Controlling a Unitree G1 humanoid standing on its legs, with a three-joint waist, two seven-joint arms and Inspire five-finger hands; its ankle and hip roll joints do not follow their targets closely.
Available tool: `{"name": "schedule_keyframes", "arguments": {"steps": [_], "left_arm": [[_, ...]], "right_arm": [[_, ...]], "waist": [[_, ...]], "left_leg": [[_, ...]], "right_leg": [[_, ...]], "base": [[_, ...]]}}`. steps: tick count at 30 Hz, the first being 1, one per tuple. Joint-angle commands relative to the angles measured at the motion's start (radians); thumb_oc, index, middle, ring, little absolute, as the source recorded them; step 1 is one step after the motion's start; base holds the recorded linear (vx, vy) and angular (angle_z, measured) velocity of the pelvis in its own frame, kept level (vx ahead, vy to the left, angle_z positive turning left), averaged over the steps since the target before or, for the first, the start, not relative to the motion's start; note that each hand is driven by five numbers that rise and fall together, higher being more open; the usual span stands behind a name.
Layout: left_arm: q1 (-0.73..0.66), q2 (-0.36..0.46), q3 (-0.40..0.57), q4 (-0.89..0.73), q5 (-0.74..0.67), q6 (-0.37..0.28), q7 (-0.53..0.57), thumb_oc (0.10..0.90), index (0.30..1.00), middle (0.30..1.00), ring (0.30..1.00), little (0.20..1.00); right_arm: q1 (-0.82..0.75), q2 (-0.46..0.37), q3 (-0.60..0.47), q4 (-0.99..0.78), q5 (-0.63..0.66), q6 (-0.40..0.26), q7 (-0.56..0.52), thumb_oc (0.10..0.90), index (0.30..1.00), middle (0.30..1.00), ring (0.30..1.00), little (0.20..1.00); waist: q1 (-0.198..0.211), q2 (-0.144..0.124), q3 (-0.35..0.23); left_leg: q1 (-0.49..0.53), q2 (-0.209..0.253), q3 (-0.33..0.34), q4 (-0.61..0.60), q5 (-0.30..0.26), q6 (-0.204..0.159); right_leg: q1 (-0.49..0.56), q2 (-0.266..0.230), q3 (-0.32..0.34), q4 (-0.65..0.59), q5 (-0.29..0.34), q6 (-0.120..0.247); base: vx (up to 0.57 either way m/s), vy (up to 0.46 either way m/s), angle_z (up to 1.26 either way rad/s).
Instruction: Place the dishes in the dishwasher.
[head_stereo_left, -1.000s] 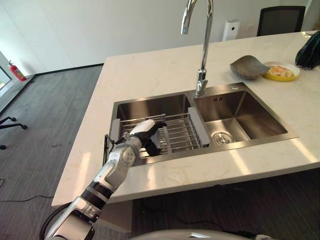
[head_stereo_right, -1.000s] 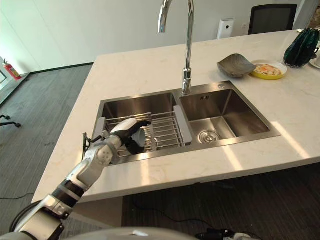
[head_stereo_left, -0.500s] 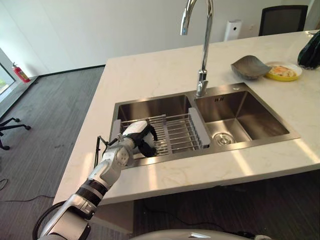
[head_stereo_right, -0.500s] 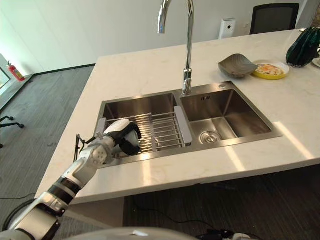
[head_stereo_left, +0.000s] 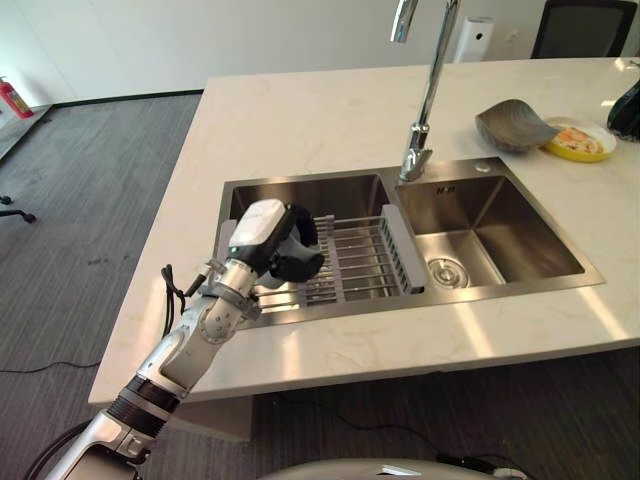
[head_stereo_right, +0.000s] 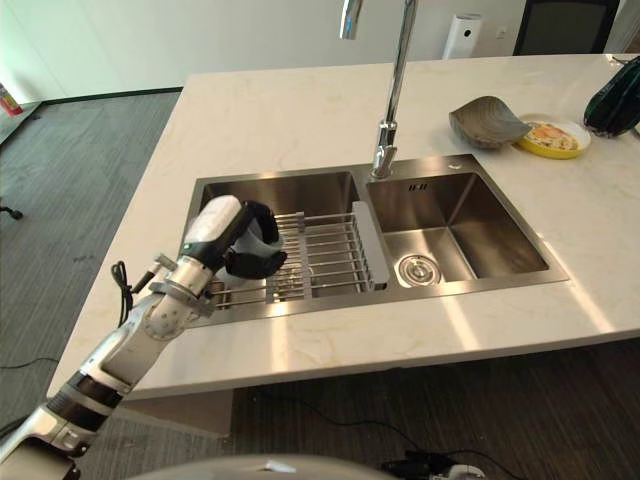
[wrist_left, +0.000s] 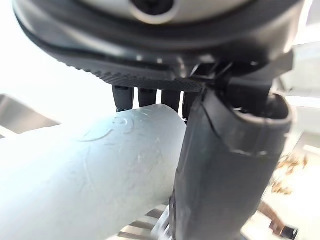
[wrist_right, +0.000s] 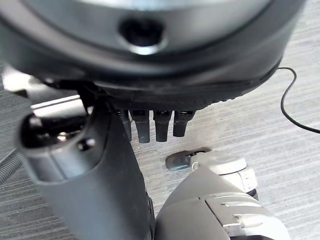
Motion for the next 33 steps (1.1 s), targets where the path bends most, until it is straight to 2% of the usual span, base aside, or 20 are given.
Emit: {"name": "schedule_keyframes", "arguments": {"steps": [1,4,5,10,17,19,21,22,24,25,27,29,31,32,33], "left_arm": [[-0.191,-0.051,0.18,-0.162,-0.066,-0.108,0.185,0.4,0.3,0.3,0.3,0.3],[-0.24,-0.042,0.182,-0.186,-0.075,-0.087,0.165,0.4,0.3,0.3,0.3,0.3],[-0.257,-0.043,0.204,-0.252,-0.07,-0.08,0.172,0.4,0.3,0.3,0.3,0.3],[-0.253,-0.06,0.245,-0.288,-0.093,-0.073,0.198,0.4,0.3,0.3,0.3,0.3],[-0.082,-0.019,0.37,-0.311,-0.088,-0.059,0.245,0.4,0.3,0.3,0.3,0.3],[-0.019,-0.007,0.415,-0.324,-0.113,-0.06,0.252,0.4,0.3,0.3,0.3,0.3],[0.035,-0.005,0.446,-0.33,-0.133,-0.059,0.265,0.4,0.3,0.3,0.3,0.3],[0.059,-0.008,0.458,-0.335,-0.137,-0.062,0.267,0.4,0.3,0.3,0.3,0.3],[0.071,-0.023,0.466,-0.348,-0.13,-0.071,0.279,0.4,0.3,0.3,0.3,0.3],[0.074,-0.032,0.473,-0.354,-0.125,-0.08,0.287,0.4,0.3,0.3,0.3,0.3],[0.07,-0.041,0.472,-0.36,-0.12,-0.088,0.286,0.4,0.3,0.3,0.3,0.3],[0.047,-0.056,0.447,-0.371,-0.136,-0.084,0.273,0.4,0.3,0.3,0.3,0.3],[0.013,-0.09,0.417,-0.369,-0.13,-0.076,0.28,0.4,0.3,0.3,0.3,0.3],[0.0,-0.099,0.409,-0.373,-0.117,-0.077,0.281,0.4,0.3,0.3,0.3,0.3],[-0.005,-0.105,0.407,-0.373,-0.105,-0.074,0.283,0.4,0.3,0.3,0.3,0.3]], "right_arm": [[-0.006,0.0,0.018,0.066,0.026,-0.018,-0.025,0.8,0.9,0.9,0.9,0.9],[-0.009,0.0,0.025,0.067,0.034,-0.023,-0.035,0.8,0.9,0.9,0.9,0.9],[-0.008,0.01,0.031,0.07,0.037,-0.031,-0.043,0.8,0.9,0.9,0.9,0.9],[-0.008,0.023,0.042,0.074,0.047,-0.043,-0.059,0.8,0.9,0.9,0.9,0.9],[-0.004,0.042,0.081,0.037,0.038,-0.057,-0.06,0.8,0.9,0.9,0.9,0.9],[-0.027,0.03,0.105,-0.015,0.033,-0.072,-0.062,0.8,0.9,0.9,0.9,0.9],[-0.05,0.016,0.134,-0.053,0.029,-0.084,-0.064,0.8,0.9,0.9,0.9,0.9],[-0.057,0.009,0.151,-0.072,0.016,-0.09,-0.062,0.8,0.9,0.9,0.9,0.9],[-0.056,0.003,0.149,-0.089,0.022,-0.105,-0.076,0.8,0.9,0.9,0.9,0.9],[-0.048,0.0,0.14,-0.094,0.029,-0.11,-0.07,0.8,0.9,0.9,0.9,0.9],[-0.057,-0.004,0.125,-0.081,0.036,-0.118,-0.083,0.8,0.9,0.9,0.9,0.9],[-0.062,-0.003,0.097,-0.064,0.049,-0.115,-0.082,0.8,0.9,0.9,0.9,0.9],[-0.036,-0.001,0.081,-0.054,0.025,-0.121,-0.087,0.8,0.9,0.9,0.9,0.9],[-0.019,0.004,0.087,-0.061,0.01,-0.126,-0.087,0.8,0.9,0.9,0.9,0.9],[-0.002,0.01,0.085,-0.07,0.007,-0.129,-0.095,0.8,0.9,0.9,0.9,0.9]], "waist": [[0.015,-0.005,-0.066],[0.018,-0.003,-0.067],[0.023,-0.002,-0.065],[0.032,0.001,-0.064],[0.077,0.014,-0.038],[0.102,0.021,-0.005],[0.136,0.031,0.022],[0.158,0.044,0.031],[0.183,0.068,0.045],[0.195,0.078,0.055],[0.206,0.064,0.062],[0.191,0.061,0.05],[0.162,0.064,0.031],[0.149,0.057,0.024],[0.138,0.053,0.029]], "left_leg": [[0.013,0.02,-0.003,0.005,-0.057,-0.048],[0.013,0.02,-0.006,0.005,-0.057,-0.048],[0.012,0.019,-0.009,0.005,-0.057,-0.048],[0.009,0.018,-0.018,0.005,-0.055,-0.047],[0.004,0.014,-0.039,0.005,-0.039,-0.048],[-0.024,0.012,-0.051,0.005,-0.012,-0.059],[-0.077,0.009,-0.083,0.005,0.012,-0.072],[-0.102,0.008,-0.109,0.005,0.024,-0.087],[-0.171,0.008,-0.142,0.005,0.081,-0.124],[-0.22,0.022,-0.138,0.005,0.118,-0.148],[-0.288,0.063,-0.127,0.005,0.139,-0.177],[-0.279,0.105,-0.073,0.005,0.142,-0.171],[-0.21,0.171,0.025,0.013,0.13,-0.168],[-0.164,0.207,0.099,0.036,0.111,-0.172],[-0.113,0.231,0.14,0.05,0.094,-0.179]], "right_leg": [[-0.084,-0.043,-0.047,0.01,0.049,0.087],[-0.084,-0.043,-0.049,0.01,0.049,0.086],[-0.085,-0.043,-0.051,0.01,0.049,0.085],[-0.082,-0.044,-0.059,0.01,0.047,0.083],[-0.083,-0.046,-0.079,0.01,0.042,0.076],[-0.1,-0.051,-0.091,0.01,0.047,0.07],[-0.129,-0.063,-0.136,0.01,0.052,0.067],[-0.14,-0.069,-0.169,0.01,0.042,0.068],[-0.169,-0.097,-0.255,0.01,0.045,0.075],[-0.187,-0.12,-0.296,0.01,0.045,0.083],[-0.209,-0.159,-0.344,0.01,0.055,0.098],[-0.224,-0.16,-0.391,0.01,0.056,0.088],[-0.206,-0.172,-0.479,0.01,0.057,0.078],[-0.193,-0.19,-0.524,0.01,0.064,0.079],[-0.169,-0.201,-0.555,0.01,0.07,0.08]], "base": [[0.0,0.0,0.0],[0.0,-0.002,0.01],[0.0,-0.006,0.05],[0.0,-0.007,0.01],[-0.02,-0.029,0.07],[-0.14,-0.013,0.07],[-0.2,-0.068,0.41],[-0.19,-0.052,0.82],[-0.27,0.004,1.2],[-0.3,0.034,1.65],[-0.26,-0.029,1.79],[-0.21,-0.112,1.47],[-0.13,-0.017,1.61],[-0.11,0.068,2.0],[-0.14,0.121,1.83]]}}
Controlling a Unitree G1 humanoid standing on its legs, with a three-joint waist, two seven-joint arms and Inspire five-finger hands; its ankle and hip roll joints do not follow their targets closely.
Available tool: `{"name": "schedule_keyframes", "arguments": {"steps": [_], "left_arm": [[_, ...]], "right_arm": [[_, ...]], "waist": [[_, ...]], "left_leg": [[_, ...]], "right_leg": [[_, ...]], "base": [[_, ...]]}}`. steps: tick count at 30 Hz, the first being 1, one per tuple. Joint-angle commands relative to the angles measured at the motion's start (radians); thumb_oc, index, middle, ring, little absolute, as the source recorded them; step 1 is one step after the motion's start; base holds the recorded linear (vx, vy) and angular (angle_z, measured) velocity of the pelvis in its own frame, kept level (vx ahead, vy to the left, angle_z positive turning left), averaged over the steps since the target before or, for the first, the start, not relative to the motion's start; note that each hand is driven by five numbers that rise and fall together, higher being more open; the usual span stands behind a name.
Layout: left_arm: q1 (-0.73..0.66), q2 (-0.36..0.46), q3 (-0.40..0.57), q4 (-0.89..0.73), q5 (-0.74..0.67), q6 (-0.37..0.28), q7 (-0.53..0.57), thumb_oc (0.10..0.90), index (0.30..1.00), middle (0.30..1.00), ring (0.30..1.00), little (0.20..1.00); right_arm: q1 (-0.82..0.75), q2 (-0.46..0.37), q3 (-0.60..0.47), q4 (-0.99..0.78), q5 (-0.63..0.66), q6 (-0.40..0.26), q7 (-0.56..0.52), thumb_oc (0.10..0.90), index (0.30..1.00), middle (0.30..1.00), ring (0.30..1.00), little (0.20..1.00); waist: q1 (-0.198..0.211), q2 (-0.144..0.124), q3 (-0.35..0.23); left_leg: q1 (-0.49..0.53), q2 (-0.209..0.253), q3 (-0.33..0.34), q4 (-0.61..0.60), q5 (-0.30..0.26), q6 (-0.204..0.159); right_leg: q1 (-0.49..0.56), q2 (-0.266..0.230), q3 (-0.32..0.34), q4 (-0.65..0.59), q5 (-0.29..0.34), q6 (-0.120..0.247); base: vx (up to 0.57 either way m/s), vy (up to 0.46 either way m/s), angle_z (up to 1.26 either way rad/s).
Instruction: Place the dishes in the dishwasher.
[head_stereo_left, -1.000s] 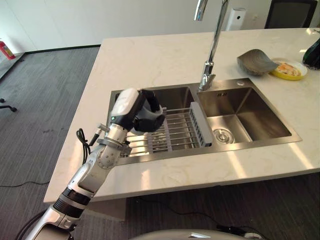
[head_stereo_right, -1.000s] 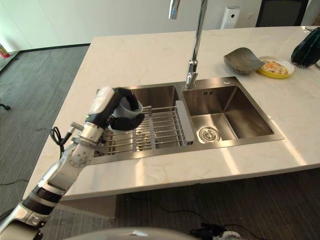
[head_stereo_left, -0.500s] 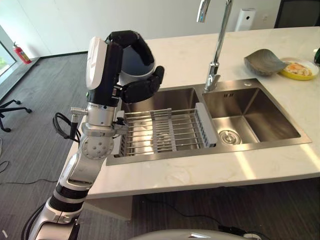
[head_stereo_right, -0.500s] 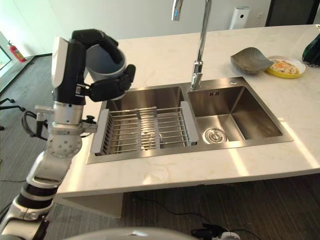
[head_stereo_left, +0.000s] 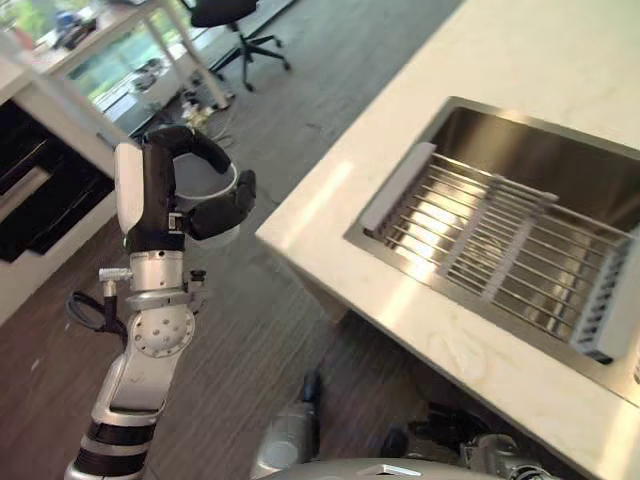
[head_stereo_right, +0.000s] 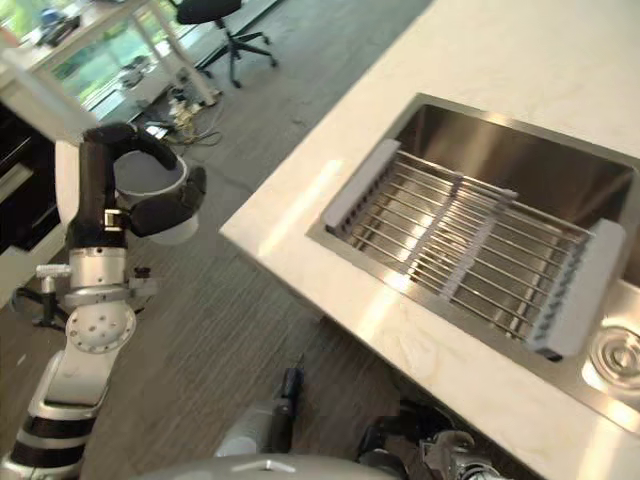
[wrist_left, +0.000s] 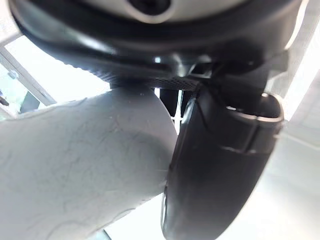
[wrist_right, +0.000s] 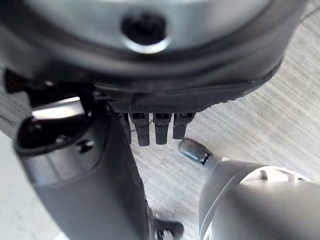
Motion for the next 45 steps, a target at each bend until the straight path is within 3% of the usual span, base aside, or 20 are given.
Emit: {"name": "schedule_keyframes", "arguments": {"steps": [1,2,3,5,7,9,11,12,14,15,16,18,19,20,21,22,23,31,37,45], "left_arm": [[-0.153,0.021,0.089,-0.129,0.021,-0.082,0.06,0.4,0.3,0.3,0.3,0.3],[-0.161,0.02,0.098,-0.134,0.024,-0.082,0.061,0.4,0.3,0.3,0.3,0.3],[-0.171,0.023,0.098,-0.151,0.032,-0.073,0.05,0.4,0.3,0.3,0.3,0.3],[-0.165,0.027,0.099,-0.168,0.049,-0.073,0.042,0.4,0.3,0.3,0.3,0.3],[-0.178,0.046,0.102,-0.182,0.074,-0.069,0.04,0.4,0.3,0.3,0.3,0.3],[-0.174,0.057,0.116,-0.201,0.089,-0.069,0.034,0.4,0.3,0.3,0.3,0.3],[-0.148,0.045,0.128,-0.23,0.082,-0.063,0.034,0.4,0.3,0.3,0.3,0.3],[-0.109,0.017,0.135,-0.26,0.063,-0.049,0.041,0.4,0.3,0.3,0.3,0.3],[-0.094,0.014,0.135,-0.283,0.066,-0.044,0.044,0.4,0.3,0.3,0.3,0.3],[-0.088,0.018,0.131,-0.305,0.072,-0.041,0.046,0.4,0.3,0.3,0.3,0.3],[-0.105,0.043,0.075,-0.3,0.082,-0.043,0.051,0.4,0.3,0.3,0.3,0.3],[-0.11,0.045,0.073,-0.296,0.083,-0.044,0.053,0.4,0.3,0.3,0.3,0.3],[-0.156,0.049,-0.001,-0.266,0.078,-0.045,0.063,0.4,0.3,0.3,0.3,0.3],[-0.2,0.06,-0.05,-0.232,0.086,-0.046,0.067,0.4,0.3,0.3,0.3,0.3],[-0.232,0.063,-0.078,-0.215,0.095,-0.048,0.061,0.4,0.3,0.3,0.3,0.3],[-0.252,0.06,-0.089,-0.207,0.099,-0.052,0.057,0.4,0.3,0.3,0.3,0.3],[-0.266,0.077,-0.08,-0.199,0.111,-0.063,0.053,0.4,0.3,0.3,0.3,0.3],[-0.183,0.024,-0.036,-0.198,0.072,-0.072,0.057,0.4,0.3,0.3,0.3,0.3],[-0.158,0.01,-0.039,-0.229,0.054,-0.084,0.054,0.4,0.3,0.3,0.3,0.3],[-0.209,-0.013,-0.089,-0.247,0.004,-0.094,0.027,0.4,0.3,0.3,0.3,0.3]], "right_arm": [[0.036,0.026,0.033,0.007,-0.041,-0.011,0.002,0.8,0.9,0.9,0.9,0.9],[0.04,0.034,0.025,-0.003,-0.036,-0.016,-0.001,0.8,0.9,0.9,0.9,0.9],[0.05,0.051,0.018,-0.005,-0.042,-0.015,-0.006,0.8,0.9,0.9,0.9,0.9],[0.064,0.067,0.008,0.005,-0.046,-0.011,-0.02,0.8,0.9,0.9,0.9,0.9],[0.076,0.075,-0.002,0.015,-0.06,-0.013,-0.03,0.8,0.9,0.9,0.9,0.9],[0.086,0.092,-0.02,0.022,-0.073,-0.016,-0.051,0.8,0.9,0.9,0.9,0.9],[0.089,0.118,-0.048,0.014,-0.052,-0.017,-0.08,0.8,0.9,0.9,0.9,0.9],[0.084,0.18,-0.184,-0.025,0.103,-0.036,-0.117,0.8,0.9,0.9,0.9,0.9],[0.084,0.197,-0.235,-0.045,0.152,-0.044,-0.123,0.8,0.9,0.9,0.9,0.9],[0.088,0.209,-0.25,-0.063,0.172,-0.05,-0.122,0.8,0.9,0.9,0.9,0.9],[0.071,0.216,-0.221,-0.084,0.176,-0.064,-0.131,0.8,0.9,0.9,0.9,0.9],[0.068,0.217,-0.222,-0.084,0.177,-0.064,-0.131,0.8,0.9,0.9,0.9,0.9],[0.066,0.213,-0.2,-0.105,0.214,-0.079,-0.129,0.8,0.9,0.9,0.9,0.9],[0.075,0.21,-0.191,-0.103,0.234,-0.085,-0.118,0.8,0.9,0.9,0.9,0.9],[0.085,0.204,-0.184,-0.101,0.248,-0.087,-0.111,0.8,0.9,0.9,0.9,0.9],[0.088,0.203,-0.176,-0.102,0.261,-0.087,-0.107,0.8,0.9,0.9,0.9,0.9],[0.081,0.198,-0.157,-0.096,0.271,-0.085,-0.111,0.8,0.9,0.9,0.9,0.9],[0.062,0.202,-0.125,-0.026,0.246,-0.072,-0.143,0.8,0.9,0.9,0.9,0.9],[0.043,0.181,-0.108,-0.002,0.219,-0.061,-0.158,0.8,0.9,0.9,0.9,0.9],[0.033,0.177,-0.104,-0.022,0.237,-0.064,-0.147,0.8,0.9,0.9,0.9,0.9]], "waist": [[-0.03,0.034,-0.094],[-0.039,0.025,-0.111],[-0.06,0.008,-0.131],[-0.064,-0.005,-0.154],[-0.066,-0.013,-0.162],[-0.058,-0.021,-0.166],[-0.045,-0.035,-0.164],[-0.039,-0.048,-0.155],[-0.032,-0.056,-0.143],[-0.031,-0.061,-0.133],[-0.063,-0.073,-0.106],[-0.059,-0.076,-0.107],[-0.107,-0.062,-0.098],[-0.134,-0.056,-0.102],[-0.148,-0.056,-0.105],[-0.15,-0.061,-0.103],[-0.123,-0.071,-0.109],[-0.051,-0.089,-0.144],[-0.028,-0.084,-0.172],[-0.054,-0.081,-0.177]], "left_leg": [[0.294,0.165,0.088,-0.205,0.013,-0.049],[0.337,0.196,0.133,-0.19,0.002,-0.064],[0.401,0.207,0.206,-0.198,-0.024,-0.075],[0.416,0.179,0.234,-0.24,-0.064,-0.06],[0.394,0.19,0.26,-0.249,-0.053,-0.054],[0.374,0.176,0.246,-0.255,-0.079,-0.044],[0.361,0.114,0.192,-0.259,-0.115,-0.008],[0.356,0.061,0.157,-0.262,-0.146,0.027],[0.354,0.036,0.135,-0.262,-0.155,0.048],[0.352,0.022,0.115,-0.262,-0.164,0.061],[0.34,-0.012,0.03,-0.262,-0.147,0.081],[0.334,-0.013,0.034,-0.262,-0.141,0.081],[0.33,-0.035,-0.065,-0.262,-0.126,0.096],[0.319,-0.046,-0.121,-0.262,-0.115,0.1],[0.314,-0.066,-0.166,-0.262,-0.11,0.108],[0.306,-0.083,-0.196,-0.262,-0.097,0.113],[0.303,-0.103,-0.233,-0.262,-0.101,0.111],[0.315,-0.114,-0.299,-0.262,-0.11,0.101],[0.333,-0.108,-0.34,-0.262,-0.125,0.09],[0.347,-0.104,-0.335,-0.262,-0.128,0.097]], "right_leg": [[-0.035,-0.106,0.022,-0.085,0.13,0.139],[-0.028,-0.122,0.007,-0.079,0.128,0.148],[-0.017,-0.153,-0.069,-0.075,0.163,0.16],[-0.009,-0.186,-0.116,-0.072,0.203,0.185],[0.001,-0.213,-0.154,-0.07,0.24,0.203],[0.01,-0.239,-0.18,-0.068,0.268,0.228],[0.014,-0.275,-0.184,-0.064,0.306,0.25],[0.023,-0.304,-0.161,-0.022,0.324,0.264],[0.019,-0.317,-0.144,0.031,0.312,0.271],[0.011,-0.323,-0.113,0.076,0.306,0.275],[-0.048,-0.251,0.101,0.114,0.28,0.25],[-0.06,-0.253,0.107,0.12,0.279,0.246],[-0.09,-0.063,0.398,0.145,0.147,0.217],[-0.113,0.027,0.51,0.148,0.098,0.198],[-0.123,0.073,0.57,0.135,0.085,0.18],[-0.134,0.083,0.574,0.12,0.101,0.166],[-0.131,0.067,0.512,0.058,0.122,0.154],[-0.005,-0.003,0.342,-0.046,0.142,0.171],[0.056,-0.001,0.296,-0.081,0.11,0.158],[0.053,0.007,0.307,-0.033,0.096,0.152]], "base": [[-0.1,0.128,1.48],[-0.18,0.191,1.16],[-0.17,0.208,1.17],[-0.12,0.195,1.44],[-0.06,0.222,1.54],[-0.08,0.355,1.83],[0.0,0.497,1.39],[0.04,0.577,0.95],[0.05,0.345,0.5],[0.14,0.291,0.49],[0.12,0.285,0.8],[0.11,0.205,1.01],[0.23,0.335,1.94],[0.3,0.423,2.97],[0.14,0.226,3.13],[0.18,0.106,2.82],[0.2,0.019,2.14],[0.11,-0.013,0.84],[0.08,-0.02,0.05],[0.02,0.004,0.08]]}}
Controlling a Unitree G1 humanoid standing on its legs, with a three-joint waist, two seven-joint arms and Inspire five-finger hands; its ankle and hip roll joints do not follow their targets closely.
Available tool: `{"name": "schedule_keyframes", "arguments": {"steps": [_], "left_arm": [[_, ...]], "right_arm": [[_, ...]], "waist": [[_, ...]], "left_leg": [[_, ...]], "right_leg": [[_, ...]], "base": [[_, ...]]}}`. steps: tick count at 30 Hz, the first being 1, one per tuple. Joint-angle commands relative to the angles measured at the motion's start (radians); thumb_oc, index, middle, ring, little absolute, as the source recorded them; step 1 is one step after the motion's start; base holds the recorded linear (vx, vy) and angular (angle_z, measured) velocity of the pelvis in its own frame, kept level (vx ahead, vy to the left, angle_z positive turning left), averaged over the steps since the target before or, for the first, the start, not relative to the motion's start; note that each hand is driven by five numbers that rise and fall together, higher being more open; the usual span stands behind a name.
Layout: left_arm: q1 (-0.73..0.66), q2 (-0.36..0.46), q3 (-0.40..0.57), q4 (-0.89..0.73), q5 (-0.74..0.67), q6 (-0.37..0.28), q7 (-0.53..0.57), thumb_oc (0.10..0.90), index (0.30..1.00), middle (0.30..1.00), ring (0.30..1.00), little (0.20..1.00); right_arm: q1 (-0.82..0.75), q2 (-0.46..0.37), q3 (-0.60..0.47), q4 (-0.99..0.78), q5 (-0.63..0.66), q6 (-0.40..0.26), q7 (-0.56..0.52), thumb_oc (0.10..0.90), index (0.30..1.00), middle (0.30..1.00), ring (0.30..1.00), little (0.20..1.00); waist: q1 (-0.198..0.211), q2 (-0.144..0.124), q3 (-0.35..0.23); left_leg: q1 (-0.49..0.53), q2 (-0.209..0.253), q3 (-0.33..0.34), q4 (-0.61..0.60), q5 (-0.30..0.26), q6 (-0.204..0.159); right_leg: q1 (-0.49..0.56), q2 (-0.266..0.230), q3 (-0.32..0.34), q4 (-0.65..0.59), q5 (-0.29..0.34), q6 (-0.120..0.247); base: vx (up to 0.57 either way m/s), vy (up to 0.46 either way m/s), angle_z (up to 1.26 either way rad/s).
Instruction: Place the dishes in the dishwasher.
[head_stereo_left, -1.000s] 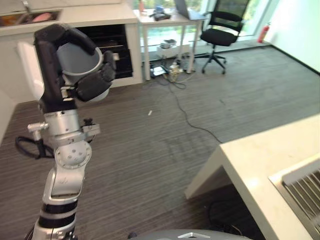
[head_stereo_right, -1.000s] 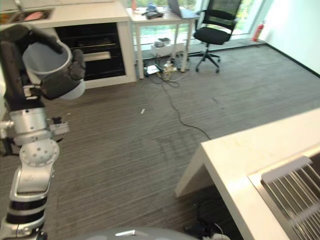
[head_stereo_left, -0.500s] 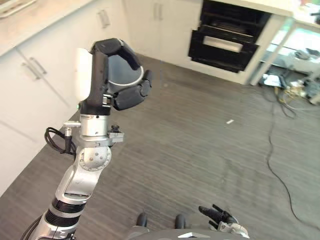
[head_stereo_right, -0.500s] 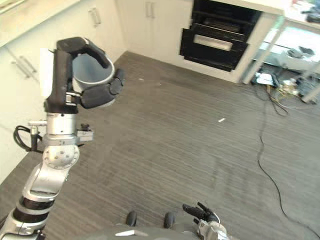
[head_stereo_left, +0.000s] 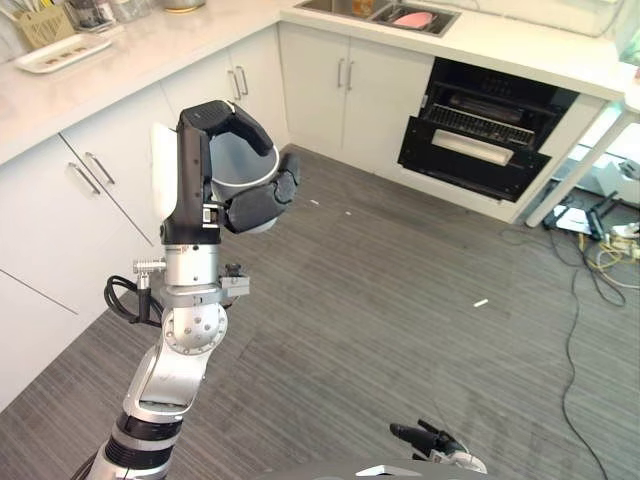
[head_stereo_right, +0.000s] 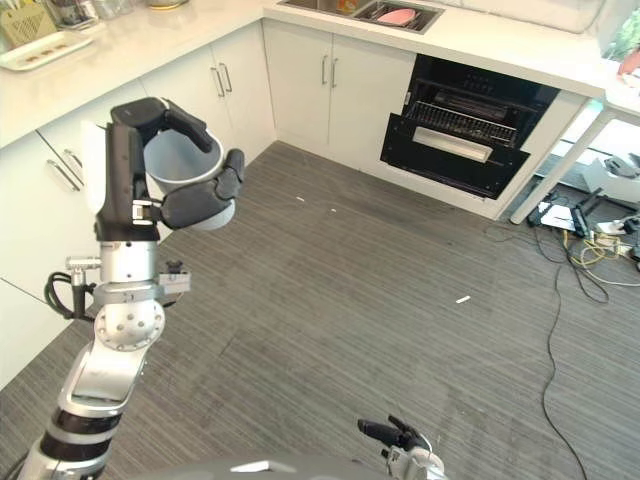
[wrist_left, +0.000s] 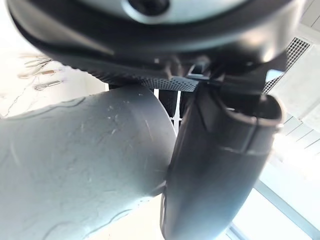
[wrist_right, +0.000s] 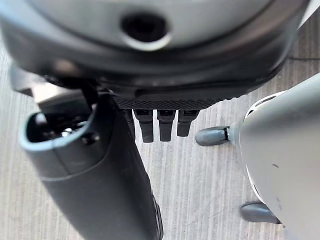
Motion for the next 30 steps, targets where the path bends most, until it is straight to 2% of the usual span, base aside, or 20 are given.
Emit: {"name": "schedule_keyframes", "arguments": {"steps": [1,4,5,6,8,9,11,12,13,14,15,17,21,22,24,25,26,27,28,30], "left_arm": [[-0.213,-0.01,-0.005,-0.141,-0.052,-0.092,0.003,0.4,0.3,0.3,0.3,0.3],[-0.218,-0.012,-0.017,-0.14,-0.044,-0.093,0.007,0.4,0.3,0.3,0.3,0.3],[-0.223,-0.005,-0.053,-0.145,-0.013,-0.102,0.015,0.4,0.3,0.3,0.3,0.3],[-0.225,-0.01,-0.073,-0.148,-0.014,-0.11,0.016,0.4,0.3,0.3,0.3,0.3],[-0.227,-0.01,-0.074,-0.145,-0.014,-0.112,0.017,0.4,0.3,0.3,0.3,0.3],[-0.229,-0.006,-0.108,-0.137,-0.009,-0.131,0.019,0.4,0.3,0.3,0.3,0.3],[-0.241,0.013,-0.114,-0.116,0.015,-0.154,0.065,0.4,0.3,0.3,0.3,0.3],[-0.292,-0.011,-0.164,-0.06,0.006,-0.176,0.081,0.4,0.3,0.3,0.3,0.3],[-0.279,0.017,-0.15,-0.039,-0.031,-0.175,0.092,0.4,0.3,0.3,0.3,0.3],[-0.279,0.017,-0.15,-0.039,-0.031,-0.175,0.092,0.4,0.3,0.3,0.3,0.3],[-0.237,0.054,-0.128,-0.032,-0.017,-0.195,0.063,0.4,0.3,0.3,0.3,0.3],[-0.21,0.067,-0.112,-0.033,-0.011,-0.194,0.034,0.4,0.3,0.3,0.3,0.3],[-0.177,0.083,-0.057,-0.033,-0.013,-0.16,-0.016,0.4,0.3,0.3,0.3,0.3],[-0.175,0.083,-0.057,-0.034,-0.014,-0.16,-0.017,0.4,0.3,0.3,0.3,0.3],[-0.167,0.088,-0.039,-0.036,-0.003,-0.151,-0.024,0.4,0.3,0.3,0.3,0.3],[-0.165,0.088,-0.03,-0.038,-0.004,-0.15,-0.027,0.4,0.3,0.3,0.3,0.3],[-0.16,0.086,-0.024,-0.041,-0.005,-0.15,-0.029,0.4,0.3,0.3,0.3,0.3],[-0.147,0.077,-0.014,-0.04,-0.031,-0.148,-0.039,0.4,0.3,0.3,0.3,0.3],[-0.147,0.077,-0.014,-0.04,-0.031,-0.148,-0.039,0.4,0.3,0.3,0.3,0.3],[-0.148,0.072,-0.009,-0.045,-0.04,-0.146,-0.049,0.4,0.3,0.3,0.3,0.3]], "right_arm": [[-0.004,-0.01,-0.007,-0.019,0.008,-0.036,0.013,0.8,0.9,0.9,0.9,0.9],[-0.001,-0.01,-0.001,-0.02,0.003,-0.037,0.013,0.8,0.9,0.9,0.9,0.9],[0.018,-0.012,0.022,-0.027,-0.025,-0.046,0.02,0.8,0.9,0.9,0.9,0.9],[0.02,-0.012,0.026,-0.031,-0.029,-0.048,0.02,0.8,0.9,0.9,0.9,0.9],[0.02,-0.011,0.026,-0.032,-0.029,-0.048,0.02,0.8,0.9,0.9,0.9,0.9],[0.015,-0.008,0.037,-0.034,-0.038,-0.049,0.02,0.8,0.9,0.9,0.9,0.9],[-0.013,0.004,0.077,-0.036,-0.073,-0.051,0.018,0.8,0.9,0.9,0.9,0.9],[-0.151,0.144,0.213,0.001,-0.188,-0.034,-0.089,0.8,0.9,0.9,0.9,0.9],[-0.094,-0.057,0.119,0.068,-0.19,-0.005,0.034,0.8,0.9,0.9,0.9,0.9],[-0.094,-0.057,0.119,0.068,-0.19,-0.005,0.034,0.8,0.9,0.9,0.9,0.9],[-0.01,-0.106,0.075,0.034,-0.124,-0.003,0.135,0.8,0.9,0.9,0.9,0.9],[0.084,-0.125,0.047,0.015,-0.111,-0.005,0.182,0.8,0.9,0.9,0.9,0.9],[0.158,-0.115,0.001,0.015,-0.107,-0.009,0.169,0.8,0.9,0.9,0.9,0.9],[0.16,-0.116,0.002,0.014,-0.106,-0.008,0.169,0.8,0.9,0.9,0.9,0.9],[0.165,-0.108,-0.02,-0.004,-0.092,-0.024,0.157,0.8,0.9,0.9,0.9,0.9],[0.162,-0.105,-0.035,-0.017,-0.077,-0.031,0.153,0.8,0.9,0.9,0.9,0.9],[0.161,-0.107,-0.041,-0.03,-0.077,-0.036,0.149,0.8,0.9,0.9,0.9,0.9],[0.144,-0.112,-0.046,-0.055,-0.076,-0.047,0.14,0.8,0.9,0.9,0.9,0.9],[0.144,-0.112,-0.046,-0.055,-0.076,-0.047,0.14,0.8,0.9,0.9,0.9,0.9],[0.12,-0.12,-0.055,-0.067,-0.083,-0.054,0.129,0.8,0.9,0.9,0.9,0.9]], "waist": [[-0.075,-0.007,-0.045],[-0.085,-0.007,-0.047],[-0.138,-0.011,-0.044],[-0.158,-0.019,-0.039],[-0.148,-0.019,-0.04],[-0.191,-0.039,-0.017],[-0.218,-0.069,-0.009],[-0.191,-0.062,-0.002],[-0.203,-0.075,-0.001],[-0.203,-0.075,-0.001],[-0.22,-0.099,0.003],[-0.223,-0.117,0.014],[-0.198,-0.083,0.016],[-0.197,-0.084,0.018],[-0.188,-0.068,0.005],[-0.191,-0.062,-0.002],[-0.19,-0.053,-0.01],[-0.186,-0.03,-0.021],[-0.186,-0.03,-0.021],[-0.178,-0.005,-0.029]], "left_leg": [[0.004,0.005,0.012,0.02,0.006,0.027],[0.005,0.008,0.037,0.02,0.003,0.03],[0.005,0.014,0.114,0.02,-0.006,0.033],[0.0,0.016,0.144,0.02,-0.008,0.033],[0.0,0.016,0.154,0.02,-0.009,0.034],[-0.013,0.025,0.215,0.02,-0.014,0.036],[-0.043,0.049,0.318,0.02,-0.028,0.039],[-0.062,0.056,0.34,0.02,-0.024,0.04],[-0.082,0.124,0.435,0.02,0.0,0.021],[-0.082,0.124,0.435,0.02,0.0,0.021],[-0.082,0.172,0.515,0.02,0.023,0.01],[-0.078,0.194,0.543,0.02,0.034,0.001],[-0.114,0.249,0.606,0.02,0.097,-0.019],[-0.11,0.248,0.608,0.02,0.096,-0.02],[-0.119,0.269,0.635,0.02,0.128,-0.035],[-0.135,0.284,0.642,0.02,0.151,-0.042],[-0.139,0.29,0.649,0.02,0.16,-0.049],[-0.15,0.323,0.661,0.022,0.197,-0.071],[-0.15,0.323,0.661,0.022,0.197,-0.071],[-0.156,0.359,0.654,0.025,0.215,-0.102]], "right_leg": [[0.005,0.017,-0.02,0.087,-0.024,0.067],[-0.007,0.018,0.006,0.086,-0.019,0.068],[-0.03,0.024,0.086,0.057,0.005,0.076],[-0.044,0.026,0.123,0.042,0.019,0.081],[-0.047,0.027,0.133,0.041,0.021,0.081],[-0.097,0.036,0.205,0.019,0.065,0.101],[-0.203,0.055,0.287,0.011,0.127,0.147],[-0.243,0.054,0.289,0.011,0.153,0.159],[-0.283,0.037,0.17,0.011,0.147,0.176],[-0.283,0.037,0.17,0.011,0.147,0.176],[-0.272,0.028,0.131,0.011,0.156,0.167],[-0.22,-0.007,0.169,0.024,0.148,0.158],[-0.096,-0.169,0.142,0.102,0.131,0.157],[-0.093,-0.171,0.144,0.102,0.13,0.157],[-0.033,-0.24,0.15,0.116,0.162,0.167],[0.001,-0.26,0.185,0.162,0.188,0.176],[0.016,-0.272,0.202,0.171,0.202,0.183],[0.051,-0.301,0.224,0.192,0.226,0.199],[0.051,-0.301,0.224,0.192,0.226,0.199],[0.07,-0.326,0.22,0.166,0.191,0.209]], "base": [[-0.04,0.073,0.05],[-0.03,0.049,-0.05],[-0.1,0.075,-0.09],[-0.1,0.075,-0.01],[-0.11,0.013,-0.01],[-0.23,0.007,-0.13],[-0.34,-0.004,0.03],[-0.46,-0.136,0.03],[-0.31,-0.115,-0.12],[-0.37,-0.298,-0.22],[-0.24,-0.3,-0.11],[-0.33,-0.277,-0.08],[-0.32,-0.153,-0.09],[-0.18,-0.129,-0.05],[-0.16,-0.194,-0.04],[-0.18,-0.319,-0.01],[-0.24,-0.547,-0.02],[-0.17,-0.391,-0.02],[-0.17,-0.451,-0.05],[-0.08,-0.289,0.0]]}}
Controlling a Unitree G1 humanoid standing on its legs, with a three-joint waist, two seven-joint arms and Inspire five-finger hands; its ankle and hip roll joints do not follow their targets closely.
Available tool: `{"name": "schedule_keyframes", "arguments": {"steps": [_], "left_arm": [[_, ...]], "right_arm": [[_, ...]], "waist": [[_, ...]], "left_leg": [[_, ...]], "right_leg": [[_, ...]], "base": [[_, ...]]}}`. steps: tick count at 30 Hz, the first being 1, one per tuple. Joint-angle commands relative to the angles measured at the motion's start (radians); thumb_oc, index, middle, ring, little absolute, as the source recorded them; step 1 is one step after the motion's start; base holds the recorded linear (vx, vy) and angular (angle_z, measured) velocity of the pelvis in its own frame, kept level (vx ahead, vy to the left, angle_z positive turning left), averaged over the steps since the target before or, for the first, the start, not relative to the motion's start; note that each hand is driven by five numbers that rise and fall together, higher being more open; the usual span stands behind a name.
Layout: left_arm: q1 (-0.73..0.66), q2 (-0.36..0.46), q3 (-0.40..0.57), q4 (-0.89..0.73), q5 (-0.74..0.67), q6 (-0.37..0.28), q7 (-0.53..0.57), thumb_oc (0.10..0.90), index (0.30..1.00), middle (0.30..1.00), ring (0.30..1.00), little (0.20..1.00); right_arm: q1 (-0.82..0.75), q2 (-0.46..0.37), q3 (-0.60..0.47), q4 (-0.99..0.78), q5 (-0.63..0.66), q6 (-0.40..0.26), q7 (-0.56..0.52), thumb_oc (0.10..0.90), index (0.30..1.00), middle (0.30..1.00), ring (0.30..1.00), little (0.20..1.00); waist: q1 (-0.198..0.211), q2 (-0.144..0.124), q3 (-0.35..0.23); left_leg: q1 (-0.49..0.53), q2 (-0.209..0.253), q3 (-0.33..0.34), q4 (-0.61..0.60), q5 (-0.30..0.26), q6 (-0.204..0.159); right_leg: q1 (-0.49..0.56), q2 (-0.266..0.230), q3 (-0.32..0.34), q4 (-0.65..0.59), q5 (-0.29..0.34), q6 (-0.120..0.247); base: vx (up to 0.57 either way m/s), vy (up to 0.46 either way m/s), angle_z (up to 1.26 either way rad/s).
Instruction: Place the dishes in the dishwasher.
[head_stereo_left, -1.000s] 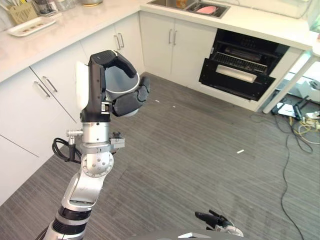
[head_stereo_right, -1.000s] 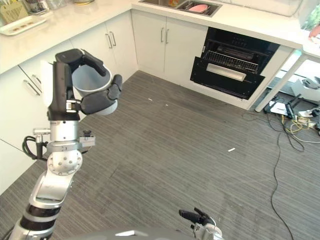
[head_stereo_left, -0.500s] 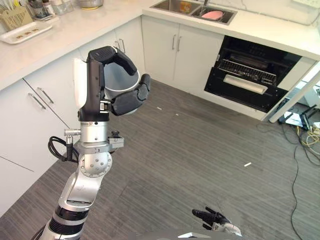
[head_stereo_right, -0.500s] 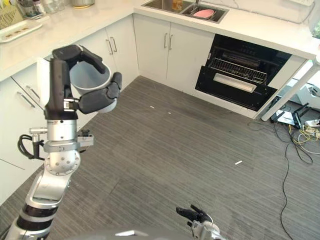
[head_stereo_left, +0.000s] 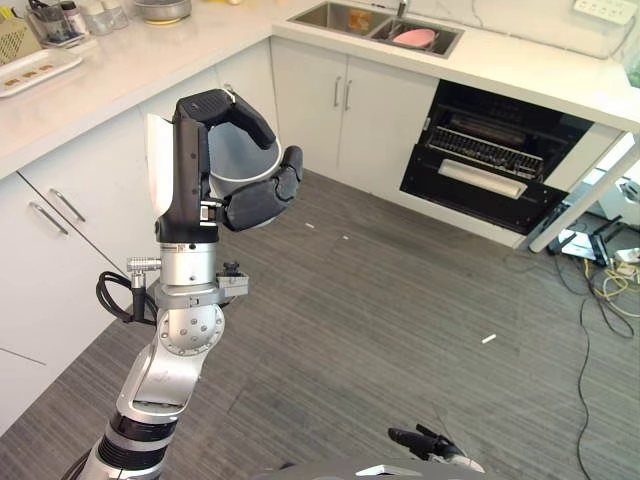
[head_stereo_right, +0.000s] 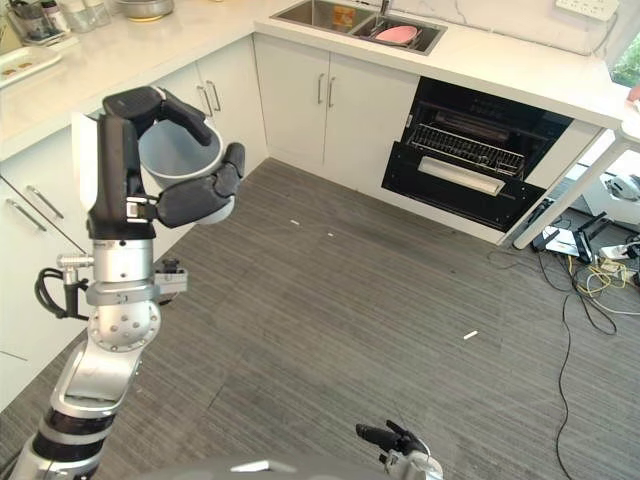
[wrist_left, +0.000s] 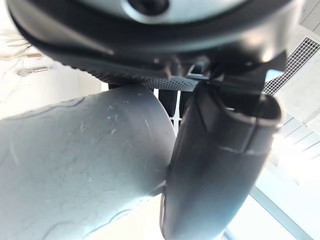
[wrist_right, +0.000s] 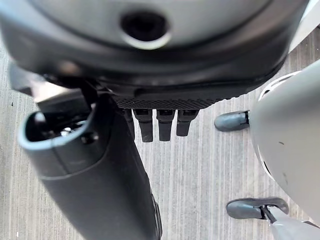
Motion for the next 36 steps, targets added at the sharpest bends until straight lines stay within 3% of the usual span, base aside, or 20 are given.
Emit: {"name": "schedule_keyframes", "arguments": {"steps": [1,2,3,5,8,9,10,11,12,14,17,20,22,23,24,26,28,30,32,36], "left_arm": [[-0.143,0.05,-0.008,-0.031,-0.04,-0.146,-0.06,0.4,0.3,0.3,0.3,0.3],[-0.146,0.049,-0.009,-0.03,-0.037,-0.149,-0.063,0.4,0.3,0.3,0.3,0.3],[-0.166,0.047,-0.013,-0.012,-0.037,-0.154,-0.069,0.4,0.3,0.3,0.3,0.3],[-0.157,0.057,0.015,0.005,-0.009,-0.154,-0.056,0.4,0.3,0.3,0.3,0.3],[-0.135,0.059,0.046,0.029,0.01,-0.165,-0.041,0.4,0.3,0.3,0.3,0.3],[-0.083,-0.002,0.043,0.065,-0.017,-0.167,-0.042,0.4,0.3,0.3,0.3,0.3],[-0.079,-0.023,0.017,0.08,-0.021,-0.161,-0.047,0.4,0.3,0.3,0.3,0.3],[-0.067,-0.036,0.005,0.089,-0.033,-0.17,-0.047,0.4,0.3,0.3,0.3,0.3],[-0.047,-0.052,0.011,0.08,-0.043,-0.17,-0.049,0.4,0.3,0.3,0.3,0.3],[-0.025,-0.044,0.038,0.043,-0.028,-0.17,-0.046,0.4,0.3,0.3,0.3,0.3],[-0.03,-0.027,0.044,0.036,0.009,-0.174,-0.043,0.4,0.3,0.3,0.3,0.3],[-0.034,-0.036,0.029,0.045,0.004,-0.167,-0.051,0.4,0.3,0.3,0.3,0.3],[-0.007,-0.058,-0.003,0.051,-0.022,-0.156,-0.051,0.4,0.3,0.3,0.3,0.3],[-0.014,-0.036,-0.013,0.052,-0.003,-0.151,-0.048,0.4,0.3,0.3,0.3,0.3],[-0.042,-0.008,-0.02,0.065,0.023,-0.149,-0.03,0.4,0.3,0.3,0.3,0.3],[-0.059,0.01,-0.013,0.057,0.039,-0.149,-0.017,0.4,0.3,0.3,0.3,0.3],[-0.076,0.017,-0.007,0.052,0.042,-0.149,-0.01,0.4,0.3,0.3,0.3,0.3],[-0.109,-0.007,-0.022,0.06,0.005,-0.157,0.001,0.4,0.3,0.3,0.3,0.3],[-0.091,-0.007,-0.006,0.053,0.012,-0.154,0.011,0.4,0.3,0.3,0.3,0.3],[-0.066,0.0,0.038,0.053,0.033,-0.155,0.026,0.4,0.3,0.3,0.3,0.3]], "right_arm": [[0.106,-0.135,-0.057,-0.071,-0.085,-0.052,0.127,0.8,0.9,0.9,0.9,0.9],[0.096,-0.139,-0.058,-0.079,-0.087,-0.06,0.123,0.8,0.9,0.9,0.9,0.9],[0.077,-0.145,-0.063,-0.096,-0.092,-0.084,0.123,0.8,0.9,0.9,0.9,0.9],[0.064,-0.135,-0.037,-0.1,-0.101,-0.09,0.127,0.8,0.9,0.9,0.9,0.9],[0.027,-0.15,0.018,-0.092,-0.147,-0.097,0.116,0.8,0.9,0.9,0.9,0.9],[0.008,-0.169,0.075,-0.06,-0.207,-0.081,0.125,0.8,0.9,0.9,0.9,0.9],[0.007,-0.182,0.089,-0.049,-0.23,-0.074,0.125,0.8,0.9,0.9,0.9,0.9],[0.012,-0.183,0.113,-0.026,-0.248,-0.064,0.131,0.8,0.9,0.9,0.9,0.9],[0.02,-0.179,0.122,-0.021,-0.258,-0.056,0.134,0.8,0.9,0.9,0.9,0.9],[0.057,-0.18,0.123,-0.037,-0.25,-0.051,0.163,0.8,0.9,0.9,0.9,0.9],[0.076,-0.202,0.141,0.006,-0.266,-0.03,0.191,0.8,0.9,0.9,0.9,0.9],[0.076,-0.213,0.121,0.047,-0.249,-0.034,0.171,0.8,0.9,0.9,0.9,0.9],[0.082,-0.205,0.074,0.044,-0.201,-0.041,0.157,0.8,0.9,0.9,0.9,0.9],[0.09,-0.18,0.081,0.01,-0.178,-0.046,0.168,0.8,0.9,0.9,0.9,0.9],[0.085,-0.151,0.089,-0.047,-0.159,-0.083,0.156,0.8,0.9,0.9,0.9,0.9],[0.068,-0.131,0.107,-0.04,-0.176,-0.072,0.157,0.8,0.9,0.9,0.9,0.9],[0.061,-0.122,0.112,-0.027,-0.186,-0.066,0.153,0.8,0.9,0.9,0.9,0.9],[0.068,-0.115,0.105,0.013,-0.194,-0.059,0.144,0.8,0.9,0.9,0.9,0.9],[0.069,-0.108,0.117,0.037,-0.2,-0.048,0.141,0.8,0.9,0.9,0.9,0.9],[0.054,-0.107,0.143,0.055,-0.229,-0.043,0.139,0.8,0.9,0.9,0.9,0.9]], "waist": [[-0.184,-0.007,-0.026],[-0.188,0.007,-0.026],[-0.21,0.047,-0.011],[-0.21,0.068,0.018],[-0.208,0.089,0.065],[-0.195,0.089,0.093],[-0.169,0.072,0.112],[-0.145,0.052,0.124],[-0.137,0.033,0.115],[-0.127,0.019,0.098],[-0.117,0.026,0.078],[-0.126,0.039,0.07],[-0.153,0.047,0.046],[-0.16,0.028,0.04],[-0.17,0.016,0.044],[-0.145,0.022,0.049],[-0.146,0.034,0.05],[-0.16,0.031,0.039],[-0.134,0.006,0.018],[-0.106,0.001,0.001]], "left_leg": [[-0.19,0.357,0.651,0.003,0.17,-0.158],[-0.198,0.378,0.646,0.002,0.191,-0.173],[-0.203,0.427,0.624,-0.003,0.221,-0.205],[-0.209,0.495,0.614,-0.003,0.244,-0.218],[-0.226,0.524,0.614,-0.001,0.257,-0.211],[-0.206,0.525,0.619,0.016,0.239,-0.181],[-0.2,0.481,0.539,0.034,0.224,-0.157],[-0.206,0.383,0.401,0.137,0.141,-0.126],[-0.199,0.281,0.336,0.187,0.069,-0.12],[-0.19,0.073,0.278,0.318,-0.048,-0.094],[-0.203,-0.151,0.274,0.42,-0.102,-0.038],[-0.169,-0.159,0.273,0.365,-0.12,-0.002],[-0.067,-0.123,0.234,0.169,-0.146,0.049],[-0.062,-0.122,0.18,0.095,-0.111,0.061],[-0.048,-0.082,0.202,0.015,-0.077,0.051],[-0.052,-0.041,0.227,-0.003,-0.063,0.032],[-0.061,-0.021,0.215,-0.003,-0.051,0.024],[-0.083,0.004,0.186,-0.003,-0.03,-0.007],[-0.077,0.013,0.196,-0.003,-0.039,-0.015],[-0.078,0.017,0.233,-0.003,-0.047,-0.024]], "right_leg": [[-0.033,-0.295,0.258,0.074,0.198,0.058],[-0.025,-0.291,0.268,0.051,0.145,0.064],[-0.052,-0.239,0.295,0.038,-0.059,0.057],[-0.08,-0.181,0.277,0.147,-0.195,0.04],[-0.107,-0.111,0.261,0.158,-0.235,0.001],[-0.093,-0.052,0.234,0.128,-0.219,-0.023],[-0.077,-0.042,0.235,0.118,-0.195,-0.037],[-0.073,-0.029,0.236,0.106,-0.173,-0.063],[-0.071,-0.02,0.239,0.078,-0.141,-0.077],[-0.081,-0.003,0.277,-0.005,-0.087,-0.1],[-0.112,0.056,0.312,-0.037,-0.028,-0.113],[-0.123,0.097,0.321,-0.038,-0.021,-0.117],[-0.146,0.134,0.319,-0.042,-0.01,-0.12],[-0.185,0.158,0.305,-0.002,-0.007,-0.116],[-0.236,0.193,0.281,0.102,-0.011,-0.091],[-0.269,0.151,0.168,0.134,-0.019,-0.053],[-0.282,0.111,0.148,0.166,-0.021,-0.044],[-0.252,0.091,0.27,0.103,-0.033,-0.054],[-0.206,0.072,0.253,-0.006,-0.028,-0.068],[-0.175,0.07,0.235,-0.078,-0.007,-0.048]], "base": [[-0.07,-0.302,-0.01],[-0.1,-0.444,0.05],[-0.11,-0.618,0.03],[-0.13,-0.596,-0.02],[-0.28,-0.746,0.0],[-0.17,-0.733,-0.05],[-0.26,-1.032,-0.07],[-0.17,-0.713,0.01],[-0.2,-0.742,-0.03],[-0.14,-0.535,0.0],[-0.07,-0.384,-0.02],[-0.02,-0.165,0.01],[0.0,-0.094,-0.01],[-0.05,-0.169,0.03],[-0.1,-0.176,0.02],[-0.07,-0.114,-0.05],[-0.04,-0.109,-0.05],[-0.03,-0.124,-0.01],[-0.01,-0.083,0.01],[-0.02,-0.073,-0.01]]}}
